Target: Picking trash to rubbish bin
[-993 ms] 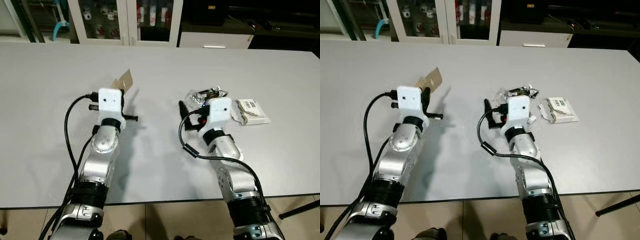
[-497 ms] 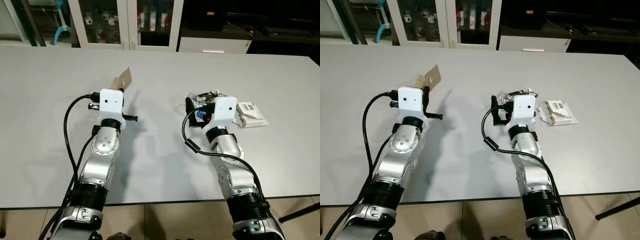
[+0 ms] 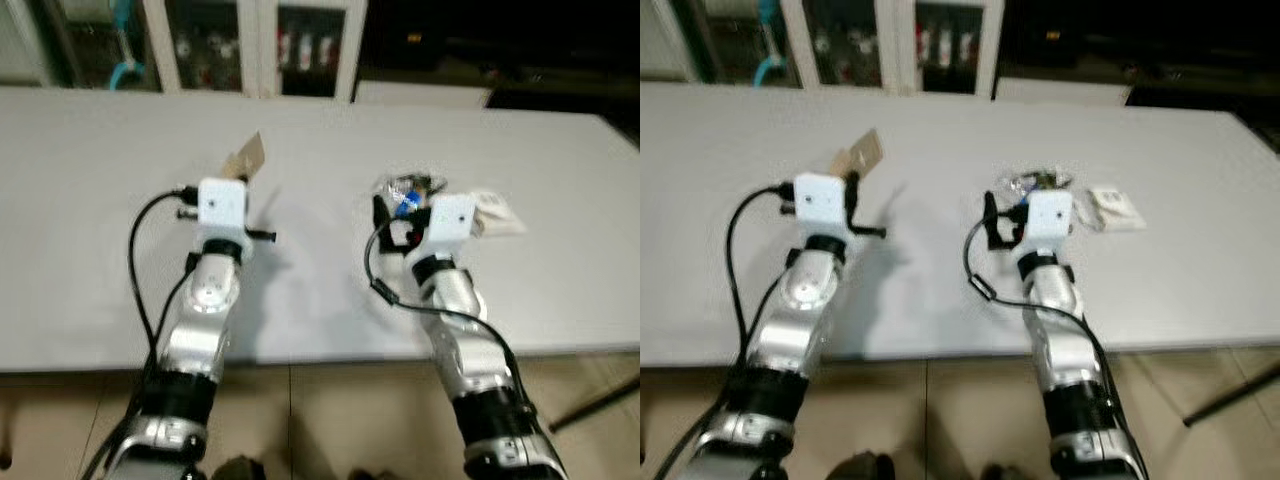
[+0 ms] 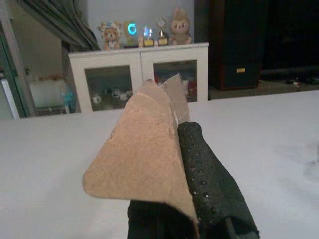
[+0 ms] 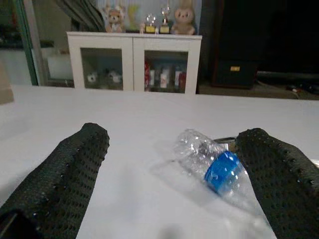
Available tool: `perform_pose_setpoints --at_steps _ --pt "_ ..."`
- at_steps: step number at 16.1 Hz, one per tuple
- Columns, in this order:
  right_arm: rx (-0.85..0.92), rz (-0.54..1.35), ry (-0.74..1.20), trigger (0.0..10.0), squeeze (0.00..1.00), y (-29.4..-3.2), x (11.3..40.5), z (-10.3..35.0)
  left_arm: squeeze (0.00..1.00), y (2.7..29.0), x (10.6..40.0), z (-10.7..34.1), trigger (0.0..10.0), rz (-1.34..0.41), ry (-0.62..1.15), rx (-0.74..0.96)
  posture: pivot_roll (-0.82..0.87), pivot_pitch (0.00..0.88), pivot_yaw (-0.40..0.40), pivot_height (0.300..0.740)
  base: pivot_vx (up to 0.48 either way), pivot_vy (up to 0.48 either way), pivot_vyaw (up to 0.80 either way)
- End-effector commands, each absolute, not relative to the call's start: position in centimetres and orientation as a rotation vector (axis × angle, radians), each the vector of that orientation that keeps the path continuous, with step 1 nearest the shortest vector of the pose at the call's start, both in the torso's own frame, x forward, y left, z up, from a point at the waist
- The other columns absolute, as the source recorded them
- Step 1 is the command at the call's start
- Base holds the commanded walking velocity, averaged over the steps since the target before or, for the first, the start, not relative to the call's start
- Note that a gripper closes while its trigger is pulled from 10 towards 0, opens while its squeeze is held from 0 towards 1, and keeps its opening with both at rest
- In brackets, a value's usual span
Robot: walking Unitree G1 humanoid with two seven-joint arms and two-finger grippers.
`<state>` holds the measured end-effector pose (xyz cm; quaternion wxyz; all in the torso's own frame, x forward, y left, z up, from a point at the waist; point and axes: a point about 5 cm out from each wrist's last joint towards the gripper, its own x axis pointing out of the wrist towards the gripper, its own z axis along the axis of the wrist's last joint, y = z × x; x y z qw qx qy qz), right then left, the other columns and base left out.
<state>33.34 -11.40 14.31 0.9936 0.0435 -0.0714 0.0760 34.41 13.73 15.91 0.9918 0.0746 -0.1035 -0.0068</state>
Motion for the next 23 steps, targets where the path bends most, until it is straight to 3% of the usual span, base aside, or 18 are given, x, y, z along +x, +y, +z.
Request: perform_pose_setpoints --at_steps 1,18,23 --pt "0.089 0.139 -0.166 10.0 0.00 -11.91 33.38 14.65 0.00 13.69 34.35 16.05 10.0 -0.005 -0.212 0.126 -0.03 0.000 -0.035 0.740 0.000 0.000 0.00" --pt "0.087 0.157 -0.141 10.0 0.00 -11.72 32.98 14.01 0.00 13.44 34.21 15.95 10.0 -0.023 -0.206 0.132 -0.04 0.004 -0.030 0.740 0.000 0.000 0.00" --pt "0.092 0.164 -0.136 10.0 0.00 -11.65 32.85 13.91 0.00 13.38 34.10 15.85 10.0 -0.023 -0.204 0.129 -0.04 0.011 -0.031 0.740 -0.253 0.000 0.00"
